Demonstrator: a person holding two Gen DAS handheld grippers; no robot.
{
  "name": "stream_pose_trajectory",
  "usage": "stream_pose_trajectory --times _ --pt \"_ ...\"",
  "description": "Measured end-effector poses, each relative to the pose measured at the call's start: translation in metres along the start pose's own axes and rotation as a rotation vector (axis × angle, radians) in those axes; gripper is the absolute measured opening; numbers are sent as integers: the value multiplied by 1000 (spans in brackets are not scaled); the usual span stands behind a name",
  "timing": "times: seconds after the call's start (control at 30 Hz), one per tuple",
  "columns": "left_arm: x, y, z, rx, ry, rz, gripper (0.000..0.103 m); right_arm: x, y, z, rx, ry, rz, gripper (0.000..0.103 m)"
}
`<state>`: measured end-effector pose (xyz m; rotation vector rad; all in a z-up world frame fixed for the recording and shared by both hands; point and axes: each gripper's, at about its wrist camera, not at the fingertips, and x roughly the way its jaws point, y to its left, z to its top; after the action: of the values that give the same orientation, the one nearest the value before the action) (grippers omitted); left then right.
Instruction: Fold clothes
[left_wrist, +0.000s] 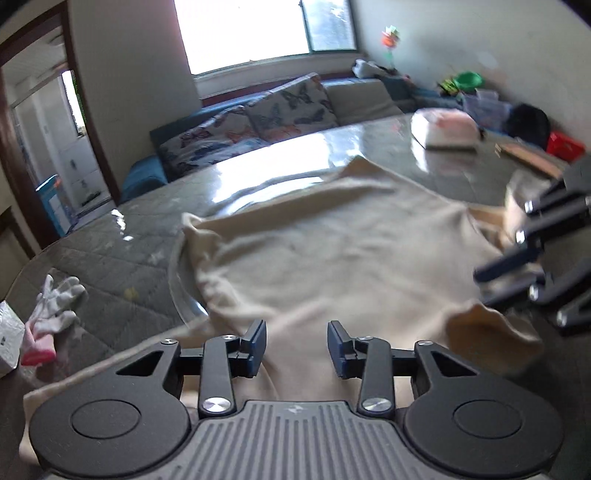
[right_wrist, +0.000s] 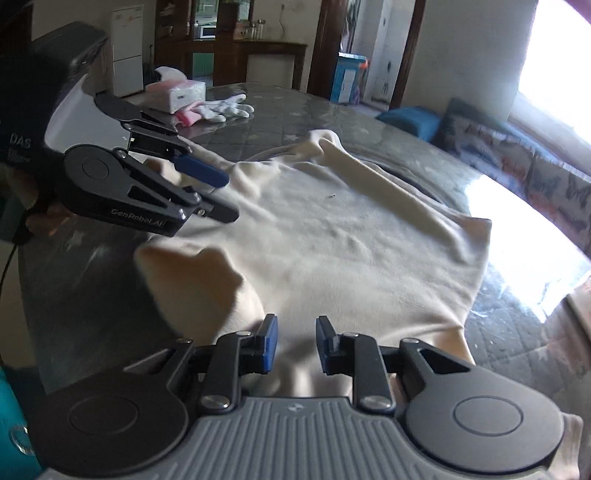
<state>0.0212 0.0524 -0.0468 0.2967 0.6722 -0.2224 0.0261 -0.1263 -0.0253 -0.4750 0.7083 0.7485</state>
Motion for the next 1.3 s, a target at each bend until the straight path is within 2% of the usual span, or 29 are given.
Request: stream_pose_trajectory --times 0.1,0.23,0.37,0.5,0.63,0.77,0.87,0.9,0.93,0.97,1.07,1.17,1.23,1.3 --pt "-5 5 4 7 -14 13 40 -19 -12 -6 85 -14 7 22" --pt "-14 7 24 6 -67 11 40 -50 -57 -16 243 -31 -93 22" --pt "-7 -12 43 8 -94 -92 40 -66 -109 -31 392 -7 -249 22" --pt "3 -45 50 49 -86 -196 40 -66 -158 -51 511 37 -397 22" --pt "6 -77 45 101 -74 -274 42 -61 -193 -69 586 60 -464 23" --pt "8 -91 41 128 -49 -321 43 -50 -215 -81 630 81 -477 23" --pt "9 -97 38 147 -30 -336 43 -41 -220 -84 641 88 -446 23" --pt "9 -99 38 151 -25 -341 43 -40 -220 -85 634 87 -440 21" --pt "10 -100 37 154 -21 -346 44 -39 -218 -83 624 87 -434 11" --pt "11 -101 37 158 -16 -351 44 -39 -216 -80 606 81 -438 7" --pt "12 -103 36 161 -12 -354 44 -41 -212 -73 557 57 -458 4" --pt "12 -103 36 163 -11 -363 44 -58 -212 -62 515 -32 -490 4" --pt "12 -104 35 165 -11 -370 44 -80 -211 -58 500 -123 -507 4" --pt "12 -104 35 166 -10 -381 44 -100 -210 -64 494 -173 -531 4"
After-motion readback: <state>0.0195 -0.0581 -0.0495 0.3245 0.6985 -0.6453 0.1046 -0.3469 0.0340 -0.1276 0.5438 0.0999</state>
